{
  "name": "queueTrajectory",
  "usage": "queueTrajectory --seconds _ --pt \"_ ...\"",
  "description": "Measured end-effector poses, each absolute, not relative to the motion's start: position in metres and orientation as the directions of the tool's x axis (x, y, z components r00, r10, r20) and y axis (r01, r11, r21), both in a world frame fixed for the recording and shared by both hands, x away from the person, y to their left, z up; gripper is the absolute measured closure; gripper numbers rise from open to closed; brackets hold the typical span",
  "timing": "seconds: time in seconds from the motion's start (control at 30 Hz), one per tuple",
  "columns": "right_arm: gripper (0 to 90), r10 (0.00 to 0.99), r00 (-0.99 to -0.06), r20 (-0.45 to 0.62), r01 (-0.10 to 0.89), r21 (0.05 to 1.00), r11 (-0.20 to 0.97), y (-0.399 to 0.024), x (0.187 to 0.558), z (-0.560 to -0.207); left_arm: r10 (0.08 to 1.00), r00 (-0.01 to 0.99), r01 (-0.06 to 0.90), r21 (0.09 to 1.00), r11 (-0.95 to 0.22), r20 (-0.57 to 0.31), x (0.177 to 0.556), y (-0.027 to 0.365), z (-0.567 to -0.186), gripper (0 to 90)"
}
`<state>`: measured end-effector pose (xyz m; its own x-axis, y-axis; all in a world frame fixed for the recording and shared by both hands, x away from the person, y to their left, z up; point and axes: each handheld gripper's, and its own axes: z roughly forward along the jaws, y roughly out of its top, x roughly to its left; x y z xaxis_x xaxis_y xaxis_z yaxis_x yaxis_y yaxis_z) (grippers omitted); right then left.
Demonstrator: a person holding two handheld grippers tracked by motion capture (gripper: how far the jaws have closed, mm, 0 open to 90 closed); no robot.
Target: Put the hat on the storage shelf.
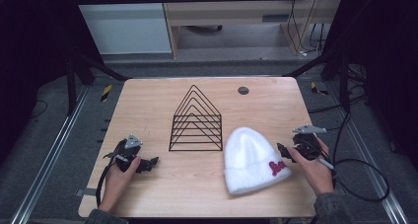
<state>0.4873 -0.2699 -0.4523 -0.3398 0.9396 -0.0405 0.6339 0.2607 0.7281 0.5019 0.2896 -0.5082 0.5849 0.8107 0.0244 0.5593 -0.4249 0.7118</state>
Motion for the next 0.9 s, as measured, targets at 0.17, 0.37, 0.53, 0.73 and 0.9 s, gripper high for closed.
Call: queueTrajectory --seconds 0.17,0.37,0.53,0.73,0.9 --pt "19.9 0.91 -0.408 -0.072 0.623 0.706 0.336 -0.24 0.503 -0.431 0.811 0.585 0.559 0.712 -0.425 0.024 0.502 0.29 -0.508 0.0" --pt "26.0 0.868 -0.491 -0.081 0.615 0.674 0.41 -0.207 0.522 -0.427 0.811 0.584 0.56 0.712 -0.425 0.024 0.502 0.29 -0.508 0.0" --pt "31.4 0.859 -0.509 -0.052 0.624 0.664 0.411 -0.197 0.534 -0.43 0.811 0.585 0.559 0.712 -0.425 0.025 0.502 0.29 -0.508 0.0" --pt "46.3 0.84 -0.542 -0.008 0.625 0.664 0.409 -0.19 0.541 -0.433 0.811 0.585 0.56 0.711 -0.425 0.024 0.502 0.29 -0.508 0.0" --pt "49.4 0.839 -0.544 -0.001 0.633 0.657 0.411 -0.188 0.546 -0.438 0.811 0.584 0.56 0.712 -0.425 0.025 0.502 0.29 -0.508 0.0"
